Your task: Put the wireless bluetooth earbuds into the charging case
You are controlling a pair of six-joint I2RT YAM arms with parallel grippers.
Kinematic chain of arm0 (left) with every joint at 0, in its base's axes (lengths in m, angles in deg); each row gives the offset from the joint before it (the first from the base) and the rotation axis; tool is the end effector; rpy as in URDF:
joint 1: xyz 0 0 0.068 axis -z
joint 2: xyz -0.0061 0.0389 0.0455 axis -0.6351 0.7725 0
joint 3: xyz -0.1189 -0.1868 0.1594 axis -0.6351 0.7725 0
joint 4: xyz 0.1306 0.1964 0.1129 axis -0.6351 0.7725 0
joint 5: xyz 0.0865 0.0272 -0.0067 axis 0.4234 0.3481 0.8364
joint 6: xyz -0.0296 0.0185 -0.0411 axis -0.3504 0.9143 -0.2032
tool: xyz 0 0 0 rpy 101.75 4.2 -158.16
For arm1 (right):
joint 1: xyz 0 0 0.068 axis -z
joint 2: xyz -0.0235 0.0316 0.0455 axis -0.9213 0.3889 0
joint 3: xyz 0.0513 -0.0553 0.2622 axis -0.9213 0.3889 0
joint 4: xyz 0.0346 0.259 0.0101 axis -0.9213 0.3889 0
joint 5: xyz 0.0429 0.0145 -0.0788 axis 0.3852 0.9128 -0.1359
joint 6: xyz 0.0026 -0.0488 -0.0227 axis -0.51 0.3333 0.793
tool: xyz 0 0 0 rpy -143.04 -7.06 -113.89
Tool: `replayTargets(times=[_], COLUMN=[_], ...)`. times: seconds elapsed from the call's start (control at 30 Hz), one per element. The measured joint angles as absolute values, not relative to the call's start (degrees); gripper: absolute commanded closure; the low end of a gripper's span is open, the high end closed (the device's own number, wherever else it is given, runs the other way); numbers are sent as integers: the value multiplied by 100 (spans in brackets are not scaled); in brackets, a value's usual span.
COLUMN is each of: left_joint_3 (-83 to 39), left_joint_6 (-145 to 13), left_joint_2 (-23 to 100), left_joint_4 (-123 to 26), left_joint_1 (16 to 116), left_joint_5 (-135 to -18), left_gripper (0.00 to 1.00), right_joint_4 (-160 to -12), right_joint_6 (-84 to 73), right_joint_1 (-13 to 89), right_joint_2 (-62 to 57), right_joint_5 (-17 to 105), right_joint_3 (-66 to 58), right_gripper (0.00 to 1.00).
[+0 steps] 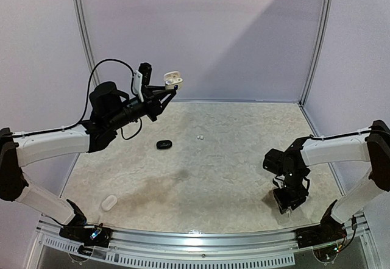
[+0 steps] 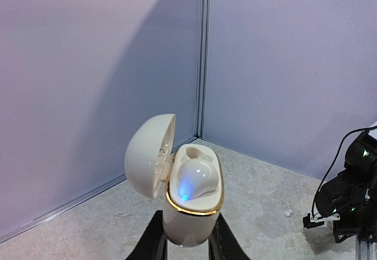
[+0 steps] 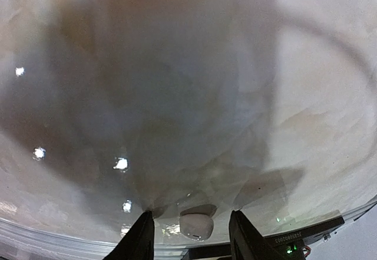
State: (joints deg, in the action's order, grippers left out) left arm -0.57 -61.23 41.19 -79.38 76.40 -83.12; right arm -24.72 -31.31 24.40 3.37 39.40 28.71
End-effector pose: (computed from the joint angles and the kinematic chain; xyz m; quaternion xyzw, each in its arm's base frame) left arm 0.2495 -0.1994 0.3213 0.2657 0.6188 -0.3546 0.6486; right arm 0.1419 0.1333 0.1460 0.0848 -0.9874 0.0630 0.1181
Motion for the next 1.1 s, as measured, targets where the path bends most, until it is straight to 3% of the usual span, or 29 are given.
replayTargets(times=[0.23, 0.67, 0.8, 0.97, 1.1], left_joint_3=[-48, 4, 11, 11, 11], left_joint_6=[-6088, -6036, -6036, -6036, -6034], left_joint_2=[4117, 4032, 4032, 4032, 4032], left_joint_4=[-7940, -7940, -7938, -7938, -7938], left_joint_1=[7640, 7640, 7640, 7640, 7640], left_joint_5=[-8325, -8325, -8325, -8329, -8329], left_gripper=[100, 100, 100, 100, 100], right_joint_4=[-2575, -2546, -2538, -2531, -2518], right_joint_6=[-3171, -3219, -3297, -3345, -3365], right_joint_1=[2438, 2435, 2407, 2394, 2383], right_joint_2=[337, 380, 383, 387, 389], right_joint_5=[3912, 3953, 3973, 4010, 4012], right_joint_3=[2882, 2886, 2886, 2893, 2893], right_gripper=[68, 69, 76, 76, 83])
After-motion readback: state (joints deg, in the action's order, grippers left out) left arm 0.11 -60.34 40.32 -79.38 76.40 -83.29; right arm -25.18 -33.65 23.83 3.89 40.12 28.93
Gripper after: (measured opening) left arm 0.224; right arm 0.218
